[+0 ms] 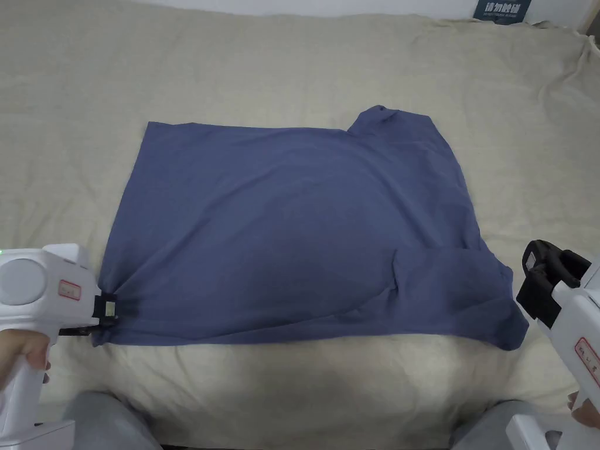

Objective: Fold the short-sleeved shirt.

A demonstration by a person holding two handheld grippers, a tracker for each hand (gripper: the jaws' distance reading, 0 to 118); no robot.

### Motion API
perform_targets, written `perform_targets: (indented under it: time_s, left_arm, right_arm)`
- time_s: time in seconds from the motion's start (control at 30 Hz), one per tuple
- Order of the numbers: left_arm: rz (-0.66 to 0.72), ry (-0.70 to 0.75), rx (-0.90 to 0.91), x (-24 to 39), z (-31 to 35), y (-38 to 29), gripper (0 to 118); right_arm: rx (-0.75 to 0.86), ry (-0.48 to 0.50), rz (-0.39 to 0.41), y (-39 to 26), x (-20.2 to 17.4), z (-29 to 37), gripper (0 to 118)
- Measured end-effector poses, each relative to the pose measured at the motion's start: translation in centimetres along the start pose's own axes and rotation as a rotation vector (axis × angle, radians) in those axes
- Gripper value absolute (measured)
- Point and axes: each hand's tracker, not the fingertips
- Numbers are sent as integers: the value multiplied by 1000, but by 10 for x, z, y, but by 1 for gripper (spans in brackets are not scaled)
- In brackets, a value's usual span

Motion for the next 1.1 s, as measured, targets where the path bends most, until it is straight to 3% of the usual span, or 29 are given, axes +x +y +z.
perform_targets:
  time_s: [0.27,0.3,0.4,0.43,0.63,0.83,0.9,0.93,1.0,1.1]
  left_arm:
    - [79,-46,251,12,48,-10,0]
    - [77,-49,260,14,52,-11,0]
    - [75,-57,274,16,56,-8,0]
    - [74,-57,278,17,56,-8,0]
    - [73,-30,269,16,49,-7,0]
    - [104,-26,245,13,43,-11,0]
    - [109,-27,237,12,41,-10,0]
    - [110,-28,235,11,41,-10,0]
    - [109,-26,231,12,41,-10,0]
    - [109,-21,225,13,39,-11,0]
  right_arm:
    - [-129,4,-21,16,23,-20,4]
    - [-204,-1,-22,19,28,-27,11]
    - [-430,-5,-70,27,47,-56,77]
    - [-506,-19,-91,26,52,-66,91]
    - [-675,-33,-41,0,64,-100,91]
    - [-758,28,-142,-33,60,-102,88]
    - [-762,45,-159,-40,59,-101,70]
    - [-760,50,-164,-43,58,-101,50]
    - [-749,59,-168,-48,54,-99,44]
    - [-739,58,-141,-51,48,-99,13]
